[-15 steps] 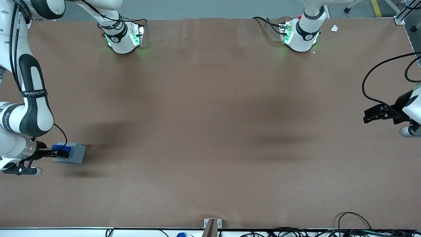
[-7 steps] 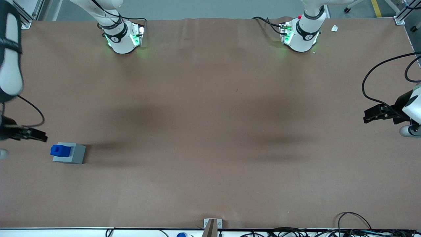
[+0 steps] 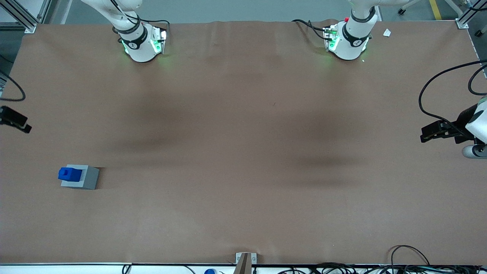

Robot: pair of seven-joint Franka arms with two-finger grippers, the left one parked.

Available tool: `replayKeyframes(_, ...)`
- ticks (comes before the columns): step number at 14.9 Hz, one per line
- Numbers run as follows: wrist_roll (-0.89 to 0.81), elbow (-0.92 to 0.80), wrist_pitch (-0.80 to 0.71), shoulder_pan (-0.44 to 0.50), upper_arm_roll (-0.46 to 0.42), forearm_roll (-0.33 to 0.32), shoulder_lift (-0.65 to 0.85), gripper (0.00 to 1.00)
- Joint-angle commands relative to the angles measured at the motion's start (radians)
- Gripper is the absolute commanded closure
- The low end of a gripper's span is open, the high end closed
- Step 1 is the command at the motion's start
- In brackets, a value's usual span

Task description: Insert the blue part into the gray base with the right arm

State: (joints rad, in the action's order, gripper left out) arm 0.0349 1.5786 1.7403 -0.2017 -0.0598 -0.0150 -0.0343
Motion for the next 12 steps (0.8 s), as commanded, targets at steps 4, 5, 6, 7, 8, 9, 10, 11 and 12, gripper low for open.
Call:
replayKeyframes(4, -0.070, 0.136, 0.022, 0.053, -0.009, -0.002, 0.106, 0.00)
replayKeyframes(5, -0.079, 0.136, 0.022, 0.067, -0.008, -0.002, 0.109, 0.00)
replayKeyframes(6, -0.082, 0.133, 0.021, 0.074, -0.008, -0.002, 0.109, 0.00)
replayKeyframes(7, -0.081, 0.130, 0.018, 0.074, -0.008, 0.000, 0.108, 0.00)
replayKeyframes(8, -0.081, 0.126, 0.016, 0.077, -0.008, -0.002, 0.108, 0.00)
replayKeyframes(9, -0.081, 0.112, 0.013, 0.079, -0.008, -0.002, 0.105, 0.00)
replayKeyframes(10, -0.082, 0.101, 0.013, 0.079, -0.008, -0.002, 0.103, 0.00)
replayKeyframes(11, -0.076, 0.081, 0.013, 0.079, -0.008, 0.000, 0.100, 0.00)
replayKeyframes(12, -0.078, 0.075, 0.008, 0.081, -0.008, 0.000, 0.100, 0.00)
